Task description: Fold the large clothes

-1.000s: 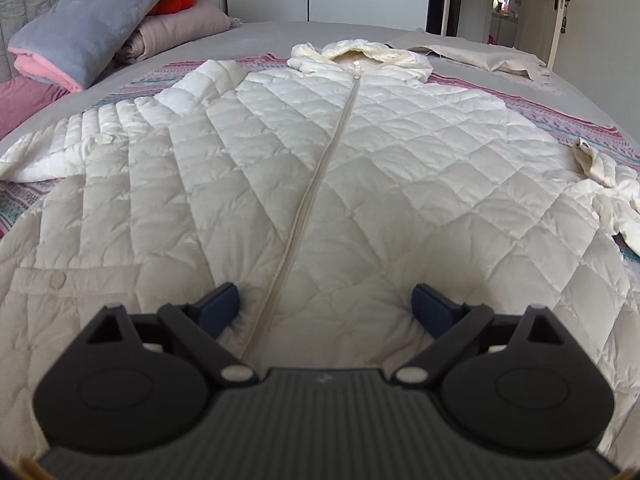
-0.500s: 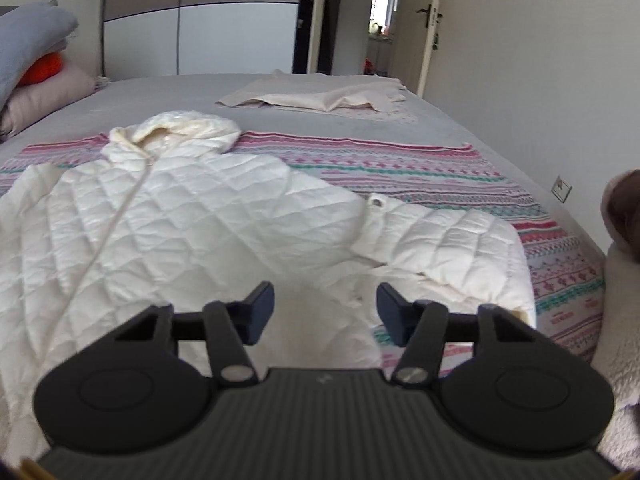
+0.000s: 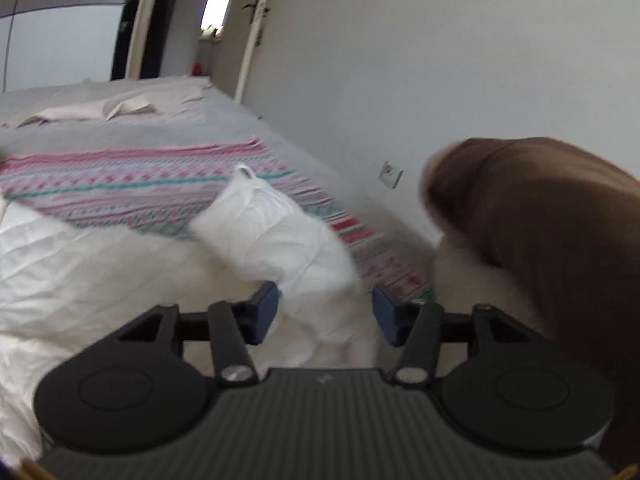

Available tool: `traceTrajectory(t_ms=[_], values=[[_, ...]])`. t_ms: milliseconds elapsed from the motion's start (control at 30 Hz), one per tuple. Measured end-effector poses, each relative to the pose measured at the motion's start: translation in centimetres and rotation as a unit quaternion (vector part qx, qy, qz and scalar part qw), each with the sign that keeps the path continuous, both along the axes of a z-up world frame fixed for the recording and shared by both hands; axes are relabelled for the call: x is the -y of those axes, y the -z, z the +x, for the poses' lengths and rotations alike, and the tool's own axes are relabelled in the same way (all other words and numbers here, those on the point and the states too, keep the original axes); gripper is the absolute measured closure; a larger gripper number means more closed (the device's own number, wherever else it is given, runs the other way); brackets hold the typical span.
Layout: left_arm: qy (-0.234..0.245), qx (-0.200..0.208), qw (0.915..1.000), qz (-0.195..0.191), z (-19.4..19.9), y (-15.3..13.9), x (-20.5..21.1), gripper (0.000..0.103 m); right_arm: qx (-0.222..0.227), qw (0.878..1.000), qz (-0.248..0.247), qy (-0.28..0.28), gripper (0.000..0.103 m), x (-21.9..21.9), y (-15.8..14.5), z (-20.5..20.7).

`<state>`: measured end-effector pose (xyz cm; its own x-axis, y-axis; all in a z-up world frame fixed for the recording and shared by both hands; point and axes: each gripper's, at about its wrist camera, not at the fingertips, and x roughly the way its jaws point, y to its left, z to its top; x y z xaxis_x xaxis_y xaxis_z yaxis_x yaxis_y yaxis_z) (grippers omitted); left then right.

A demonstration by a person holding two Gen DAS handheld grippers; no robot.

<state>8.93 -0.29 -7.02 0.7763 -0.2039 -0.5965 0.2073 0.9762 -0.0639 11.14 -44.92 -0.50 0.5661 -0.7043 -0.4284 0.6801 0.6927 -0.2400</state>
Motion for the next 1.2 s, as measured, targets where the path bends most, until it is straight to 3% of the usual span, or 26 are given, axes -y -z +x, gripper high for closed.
traceTrajectory(t_ms=[167, 233, 367, 467, 533, 600, 700, 800, 900, 1200], values=[[0.0, 0.003, 1.0, 0.008, -0.4, 0.1, 0.3, 0.018, 0.065, 0.997, 0.026, -0.024, 0.036, -0.3, -2.6, -2.7], [-0.001, 0.004, 1.0, 0.008, -0.5, 0.2, 0.4, 0.018, 0.061, 0.995, 0.042, -0.073, 0.029, -1.5, -2.9, -2.5], [-0.001, 0.013, 0.9999, -0.002, -0.7, 0.6, 0.1, 0.018, 0.027, 0.984, 0.098, -0.15, 0.026, -3.6, -1.3, -0.3], [-0.001, 0.014, 0.9998, -0.012, -0.8, 0.6, -0.3, 0.018, -0.022, 0.984, 0.125, -0.124, 0.026, -2.9, 1.2, 1.4], [0.0, 0.013, 0.9997, -0.021, -0.9, 0.5, -0.7, 0.018, -0.067, 0.982, 0.159, -0.077, 0.021, -1.1, 3.5, 1.7], [0.0, 0.011, 0.9997, -0.024, -1.1, 0.3, -0.9, 0.018, -0.048, 0.977, 0.197, -0.07, 0.021, 0.1, 4.4, -0.5], [0.009, -0.002, 0.9998, -0.017, -1.5, -0.7, -0.9, 0.018, -0.063, 0.973, 0.206, -0.08, 0.024, -0.9, 2.8, -2.0], [0.007, -0.036, 0.999, -0.026, -2.0, -3.2, -1.5, 0.018, -0.054, 0.974, 0.196, -0.105, 0.019, -3.4, 0.4, -4.2], [0.023, -0.043, 0.9974, -0.054, -3.5, -7.5, -3.0, 0.018, -0.035, 0.973, 0.191, -0.121, 0.016, -5.3, -2.9, -6.3], [0.001, 0.024, 0.9994, -0.026, -3.8, -21.4, -8.3, 0.008, 0.013, 0.96, 0.213, -0.179, 0.009, -7.6, -14.8, -7.6]])
